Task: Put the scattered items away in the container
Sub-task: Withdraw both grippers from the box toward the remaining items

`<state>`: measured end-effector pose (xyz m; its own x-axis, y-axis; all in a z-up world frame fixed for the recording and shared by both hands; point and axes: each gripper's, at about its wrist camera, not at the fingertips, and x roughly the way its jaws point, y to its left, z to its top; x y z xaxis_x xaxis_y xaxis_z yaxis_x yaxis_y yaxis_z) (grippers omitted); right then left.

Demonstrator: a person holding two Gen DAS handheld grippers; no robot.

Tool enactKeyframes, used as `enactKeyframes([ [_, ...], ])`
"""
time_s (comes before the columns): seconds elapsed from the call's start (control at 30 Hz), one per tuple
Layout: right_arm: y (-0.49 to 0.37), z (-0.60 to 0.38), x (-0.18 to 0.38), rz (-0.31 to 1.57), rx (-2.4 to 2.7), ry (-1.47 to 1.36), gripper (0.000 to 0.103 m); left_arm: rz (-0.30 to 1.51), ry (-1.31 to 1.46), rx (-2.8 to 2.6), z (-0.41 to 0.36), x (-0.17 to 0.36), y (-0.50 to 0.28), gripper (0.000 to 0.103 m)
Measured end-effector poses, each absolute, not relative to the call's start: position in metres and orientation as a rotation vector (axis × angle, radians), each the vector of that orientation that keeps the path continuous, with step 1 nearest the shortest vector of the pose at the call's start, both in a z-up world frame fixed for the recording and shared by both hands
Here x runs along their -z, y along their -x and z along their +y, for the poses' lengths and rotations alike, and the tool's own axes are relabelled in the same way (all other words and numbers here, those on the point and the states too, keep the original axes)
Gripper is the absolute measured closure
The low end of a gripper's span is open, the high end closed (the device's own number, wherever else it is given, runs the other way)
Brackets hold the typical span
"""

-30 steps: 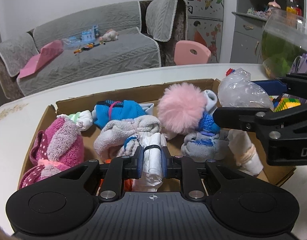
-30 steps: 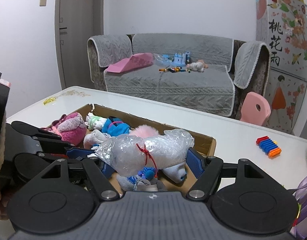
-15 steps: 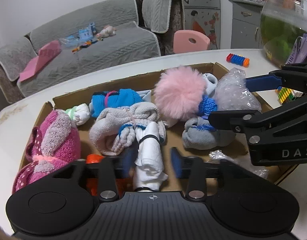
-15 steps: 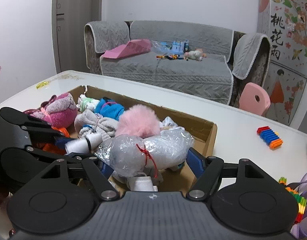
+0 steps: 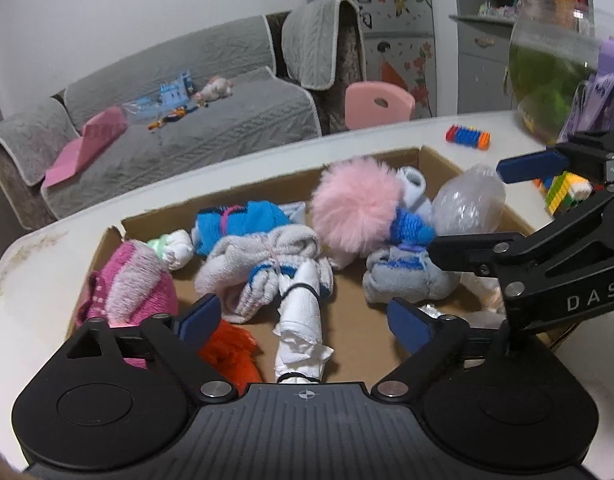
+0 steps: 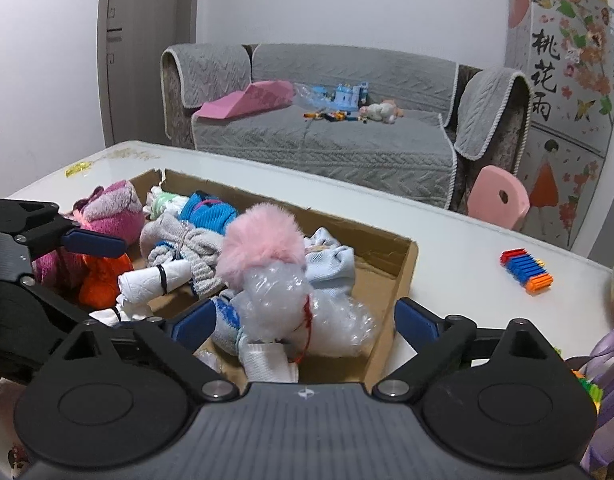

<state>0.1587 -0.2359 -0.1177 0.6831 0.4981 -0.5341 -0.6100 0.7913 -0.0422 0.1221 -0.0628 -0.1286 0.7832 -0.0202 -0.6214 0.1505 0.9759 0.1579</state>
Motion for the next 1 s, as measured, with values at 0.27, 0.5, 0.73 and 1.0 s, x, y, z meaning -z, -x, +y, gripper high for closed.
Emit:
enactKeyframes([
  [0.27, -0.144, -0.255, 0.101, 0.449, -0.625, 0.187, 0.003, 0.559, -0.144, 0.155, -0.048, 0.103, -0.094, 0.001],
  [0.5, -0.120, -0.269, 0.096, 0.401, -0.631, 0.202, 0.001, 0.452, -0.118, 0.202, -0.022, 0.077, -0.051, 0.000],
  [0.73, -0.089, -0.266, 0.101, 0.406, -0.725, 0.209, 0.001, 0.528, -0.127, 0.176, 0.018, 0.097, -0.018, 0.000],
  [1.0, -0.060, -0.245, 0.129, 0.485, -0.638, 0.146, 0.003, 0.625, -0.033, 0.303, 0.022, 0.111, -0.016, 0.000],
])
